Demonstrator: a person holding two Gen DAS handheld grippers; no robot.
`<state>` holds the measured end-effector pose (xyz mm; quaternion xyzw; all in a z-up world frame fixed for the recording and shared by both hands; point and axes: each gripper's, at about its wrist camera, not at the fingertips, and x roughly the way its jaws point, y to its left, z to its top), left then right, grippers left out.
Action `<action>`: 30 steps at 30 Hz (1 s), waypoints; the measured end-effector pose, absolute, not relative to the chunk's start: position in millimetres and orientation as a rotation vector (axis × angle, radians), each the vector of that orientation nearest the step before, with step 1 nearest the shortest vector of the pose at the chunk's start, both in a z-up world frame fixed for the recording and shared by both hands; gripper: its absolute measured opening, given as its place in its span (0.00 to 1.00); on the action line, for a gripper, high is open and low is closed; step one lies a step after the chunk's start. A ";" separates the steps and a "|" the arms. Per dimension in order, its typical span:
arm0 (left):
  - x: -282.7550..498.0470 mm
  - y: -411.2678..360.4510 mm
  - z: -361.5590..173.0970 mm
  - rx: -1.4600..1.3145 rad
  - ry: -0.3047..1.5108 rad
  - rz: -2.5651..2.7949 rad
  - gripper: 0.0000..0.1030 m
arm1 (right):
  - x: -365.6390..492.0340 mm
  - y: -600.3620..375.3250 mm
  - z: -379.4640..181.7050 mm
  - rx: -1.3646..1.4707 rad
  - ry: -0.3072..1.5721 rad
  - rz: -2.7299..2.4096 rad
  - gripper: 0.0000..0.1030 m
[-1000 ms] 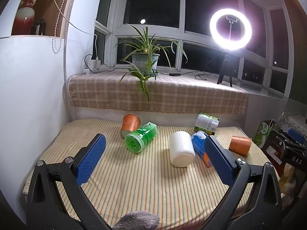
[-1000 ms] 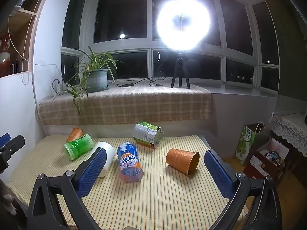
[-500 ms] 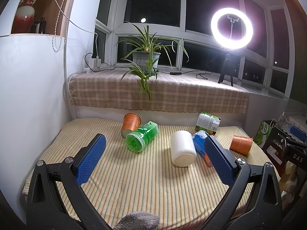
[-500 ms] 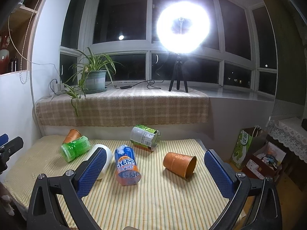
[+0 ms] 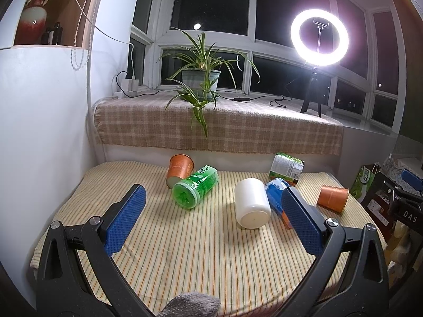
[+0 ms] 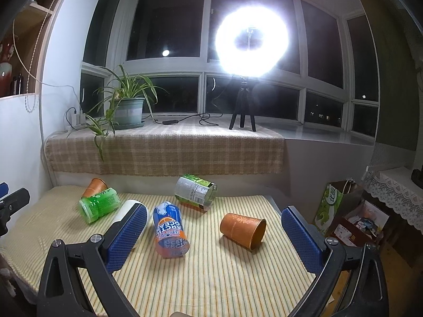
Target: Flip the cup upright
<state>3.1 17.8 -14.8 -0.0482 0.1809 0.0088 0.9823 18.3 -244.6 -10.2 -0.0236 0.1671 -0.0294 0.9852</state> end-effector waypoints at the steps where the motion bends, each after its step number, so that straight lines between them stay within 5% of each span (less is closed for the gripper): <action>1: 6.9 16.0 -20.6 -0.096 0.365 0.018 1.00 | 18.4 -244.8 -10.1 -0.047 0.336 -0.058 1.00; 30: 8.6 14.2 -24.8 -0.093 0.375 0.018 1.00 | 21.4 -242.5 -13.5 -0.048 0.354 -0.054 1.00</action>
